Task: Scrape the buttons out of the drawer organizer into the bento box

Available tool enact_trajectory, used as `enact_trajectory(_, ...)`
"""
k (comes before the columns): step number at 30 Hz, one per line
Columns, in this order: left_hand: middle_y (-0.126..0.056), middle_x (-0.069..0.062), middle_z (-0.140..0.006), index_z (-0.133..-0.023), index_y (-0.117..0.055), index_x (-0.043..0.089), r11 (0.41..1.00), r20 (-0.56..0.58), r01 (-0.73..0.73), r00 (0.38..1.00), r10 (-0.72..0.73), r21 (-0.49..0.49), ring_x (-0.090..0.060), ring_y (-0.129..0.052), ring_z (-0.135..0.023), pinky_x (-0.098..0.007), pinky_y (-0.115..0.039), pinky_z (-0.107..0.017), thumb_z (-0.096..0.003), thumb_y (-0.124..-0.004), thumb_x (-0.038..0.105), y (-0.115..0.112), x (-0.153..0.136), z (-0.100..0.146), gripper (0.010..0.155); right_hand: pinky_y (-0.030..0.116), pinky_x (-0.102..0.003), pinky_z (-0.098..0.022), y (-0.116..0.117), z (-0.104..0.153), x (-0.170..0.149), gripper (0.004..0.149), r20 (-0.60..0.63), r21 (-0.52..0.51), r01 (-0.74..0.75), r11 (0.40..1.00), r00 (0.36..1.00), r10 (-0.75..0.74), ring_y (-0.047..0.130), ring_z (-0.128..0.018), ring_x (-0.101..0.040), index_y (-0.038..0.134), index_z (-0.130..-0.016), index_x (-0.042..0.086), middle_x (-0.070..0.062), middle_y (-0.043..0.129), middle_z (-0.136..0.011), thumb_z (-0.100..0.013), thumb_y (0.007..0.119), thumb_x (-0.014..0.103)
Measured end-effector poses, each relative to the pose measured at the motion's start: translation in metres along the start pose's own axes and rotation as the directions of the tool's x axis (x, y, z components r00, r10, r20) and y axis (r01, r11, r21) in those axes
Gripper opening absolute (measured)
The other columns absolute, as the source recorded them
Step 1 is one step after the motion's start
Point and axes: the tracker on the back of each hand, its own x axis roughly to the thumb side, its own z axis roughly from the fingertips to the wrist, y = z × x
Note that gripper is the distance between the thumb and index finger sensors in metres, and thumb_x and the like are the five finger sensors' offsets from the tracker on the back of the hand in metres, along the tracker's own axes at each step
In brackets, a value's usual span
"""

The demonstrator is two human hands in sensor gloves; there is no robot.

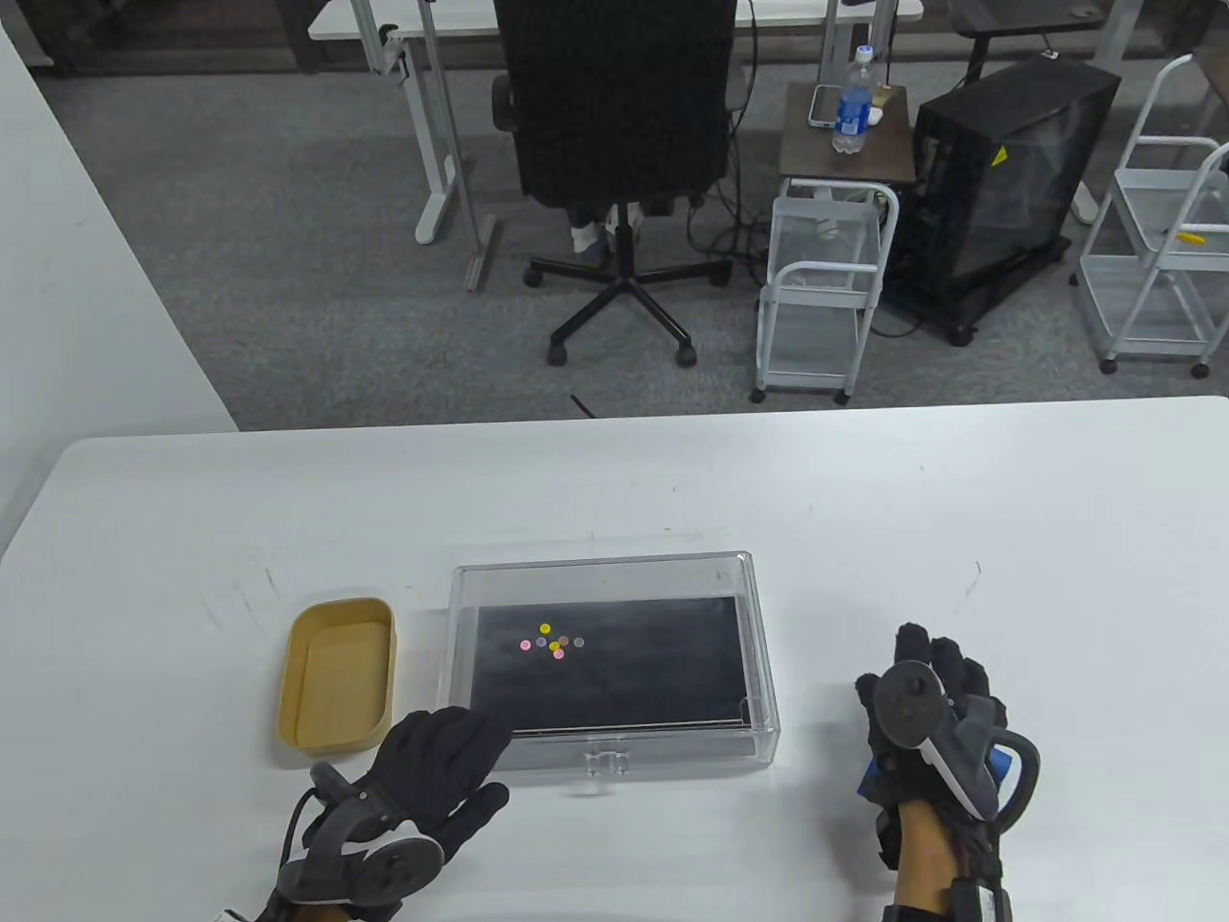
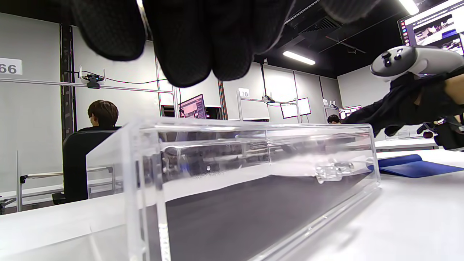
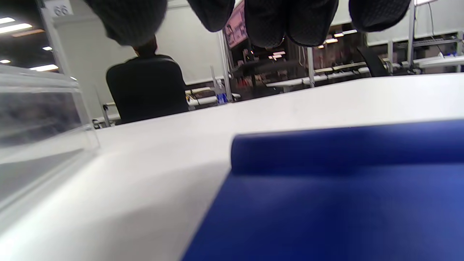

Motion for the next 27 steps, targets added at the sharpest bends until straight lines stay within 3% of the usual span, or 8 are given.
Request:
enact_trajectory(3,-0.075,-0.007,-0.106,-0.111,-0.057,0.019,1.0,0.0,-0.001,1.0,0.001,-0.002,-0.035,-0.087,-0.093,-0.06,-0.072,-0.067,-0.0587,-0.054,0.053,0.0,0.0,0.0,0.062,0.052,-0.074,-0.068,0.007,-0.005,-0.007,0.066,-0.035,0.068,-0.045,0.997,0.998,0.047,0.052,-0.101,-0.053,0.046,-0.109,0.018,-0.024,0.049,-0.113,-0.053,0.073,0.041)
enact_trajectory(7,-0.075,-0.007,-0.106,-0.111,-0.057,0.019,1.0,0.004,-0.009,1.0,0.009,-0.01,-0.035,-0.088,-0.092,-0.06,-0.072,-0.067,-0.0587,-0.054,0.052,-0.001,0.001,0.0,0.062,0.044,-0.075,-0.068,0.024,-0.01,-0.012,0.065,-0.058,0.269,-0.093,0.959,0.992,0.113,0.04,-0.102,-0.055,0.035,-0.11,0.017,-0.024,0.039,-0.115,-0.056,0.069,0.028)
enact_trajectory(10,-0.075,-0.008,-0.106,-0.111,-0.057,0.019,1.0,0.008,-0.009,1.0,0.009,-0.01,-0.034,-0.088,-0.093,-0.06,-0.072,-0.067,-0.0587,-0.054,0.053,-0.001,0.001,0.0,0.062,0.042,-0.075,-0.068,0.035,-0.013,-0.015,0.066,-0.065,0.326,-0.134,0.936,0.984,0.163,0.036,-0.102,-0.054,0.032,-0.11,0.017,-0.022,0.038,-0.116,-0.056,0.068,0.025)
enact_trajectory(17,-0.075,-0.008,-0.106,-0.111,-0.057,0.019,1.0,0.003,-0.016,1.0,0.016,-0.014,-0.034,-0.088,-0.092,-0.06,-0.072,-0.067,-0.0587,-0.054,0.052,-0.003,0.0,0.0,0.062,0.032,-0.075,-0.069,0.043,-0.018,-0.026,0.057,-0.149,0.368,-0.037,0.929,0.984,0.099,0.04,-0.105,-0.045,0.045,-0.107,0.024,-0.01,0.039,-0.114,-0.053,0.063,0.021)
enact_trajectory(20,-0.075,-0.007,-0.106,-0.111,-0.056,0.019,1.0,0.006,-0.02,1.0,0.02,-0.019,-0.034,-0.088,-0.093,-0.06,-0.072,-0.067,-0.0587,-0.054,0.052,-0.003,0.0,0.0,0.062,0.038,-0.074,-0.07,0.042,-0.023,-0.026,0.058,-0.095,0.405,-0.121,0.906,0.98,0.173,0.043,-0.105,-0.043,0.045,-0.107,0.027,-0.007,0.041,-0.112,-0.052,0.062,0.024)
enact_trajectory(27,-0.075,-0.007,-0.106,-0.111,-0.056,0.019,1.0,0.007,-0.016,1.0,0.016,-0.013,-0.034,-0.087,-0.093,-0.06,-0.072,-0.067,-0.0587,-0.054,0.053,-0.003,0.0,-0.001,0.062,0.041,-0.075,-0.069,0.038,-0.025,-0.028,0.058,-0.055,0.408,-0.059,0.911,0.995,0.089,0.046,-0.104,-0.046,0.052,-0.105,0.019,-0.011,0.054,-0.108,-0.049,0.068,0.02)
